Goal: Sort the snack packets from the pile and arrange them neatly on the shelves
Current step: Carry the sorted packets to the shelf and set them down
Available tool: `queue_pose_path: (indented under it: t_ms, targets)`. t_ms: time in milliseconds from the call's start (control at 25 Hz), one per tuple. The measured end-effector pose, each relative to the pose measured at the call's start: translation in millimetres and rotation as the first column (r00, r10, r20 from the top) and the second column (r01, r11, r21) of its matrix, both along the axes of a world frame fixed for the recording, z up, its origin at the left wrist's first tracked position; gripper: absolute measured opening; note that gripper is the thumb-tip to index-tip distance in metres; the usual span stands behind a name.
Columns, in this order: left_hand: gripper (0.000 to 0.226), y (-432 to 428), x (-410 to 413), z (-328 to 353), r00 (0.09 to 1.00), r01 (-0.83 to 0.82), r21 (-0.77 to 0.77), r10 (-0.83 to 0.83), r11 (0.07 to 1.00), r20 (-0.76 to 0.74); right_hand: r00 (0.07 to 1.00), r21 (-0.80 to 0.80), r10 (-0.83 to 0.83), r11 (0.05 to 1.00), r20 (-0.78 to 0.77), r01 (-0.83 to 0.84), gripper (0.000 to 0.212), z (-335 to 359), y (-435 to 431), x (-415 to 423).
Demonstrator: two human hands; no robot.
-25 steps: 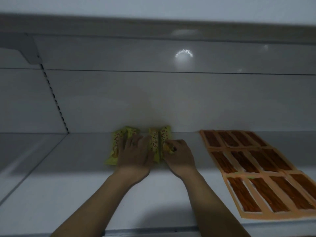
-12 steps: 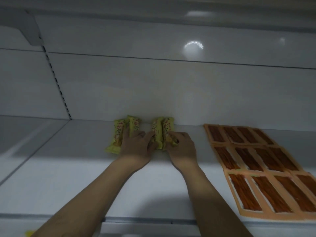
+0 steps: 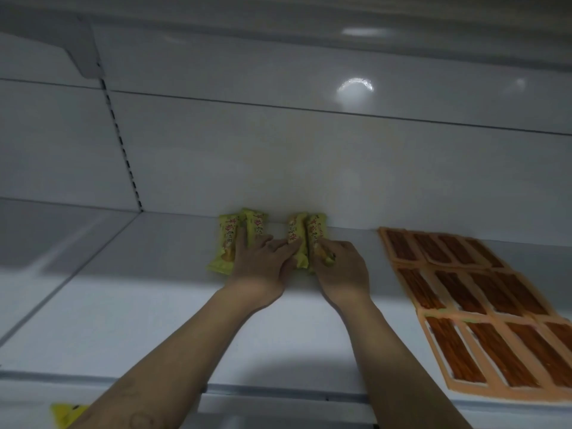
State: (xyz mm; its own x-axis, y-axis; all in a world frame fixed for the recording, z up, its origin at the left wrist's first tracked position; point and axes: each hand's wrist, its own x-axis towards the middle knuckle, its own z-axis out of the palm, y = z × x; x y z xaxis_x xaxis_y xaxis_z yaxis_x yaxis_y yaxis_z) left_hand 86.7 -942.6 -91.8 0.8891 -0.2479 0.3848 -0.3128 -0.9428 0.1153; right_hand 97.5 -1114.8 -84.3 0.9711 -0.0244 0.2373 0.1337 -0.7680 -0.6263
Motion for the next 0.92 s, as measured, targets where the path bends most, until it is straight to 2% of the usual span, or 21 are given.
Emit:
queue_pose_path:
  t_ms: [80,240,320,440,560,680,800,920]
  targets:
    - [0.056,5,-4,6,1.000,-0.006,0.015,0.006,1.000,-0.004,1.000,-0.067,-0.015,0.998,0.020,0.016,0.045,5,3,-5]
    - [0.049,21,-11,23,0.995,-0.095,0.001,0.095,0.996,-0.023,0.989,-0.085,-0.090,0.991,0.115,0.100,0.041,23,11,-14]
    - [0.055,36,-11,30,0.989,-0.140,0.011,0.141,0.990,-0.036,0.981,-0.132,-0.045,0.989,0.190,0.071,0.040,31,25,-14]
    - [0.064,58,-6,31,0.987,-0.117,0.059,0.122,0.991,-0.103,0.978,-0.273,0.031,0.962,0.204,0.026,0.035,41,54,-7]
    - [0.060,65,-6,25,0.989,-0.081,0.061,0.088,0.995,-0.122,0.987,-0.456,0.029,0.889,0.156,0.046,0.037,39,68,-7]
    - [0.056,64,-8,19,0.993,-0.065,0.025,0.067,0.998,-0.098,0.997,-0.460,-0.004,0.887,0.077,0.039,0.040,23,60,-15]
    - [0.053,65,-8,19,0.992,-0.073,0.043,0.077,0.996,-0.102,0.994,-0.496,0.010,0.867,0.111,0.046,0.041,17,55,-19]
    - [0.050,61,-10,21,0.992,-0.073,0.066,0.079,0.995,-0.093,0.990,-0.439,0.024,0.898,0.138,0.040,0.040,15,58,-19]
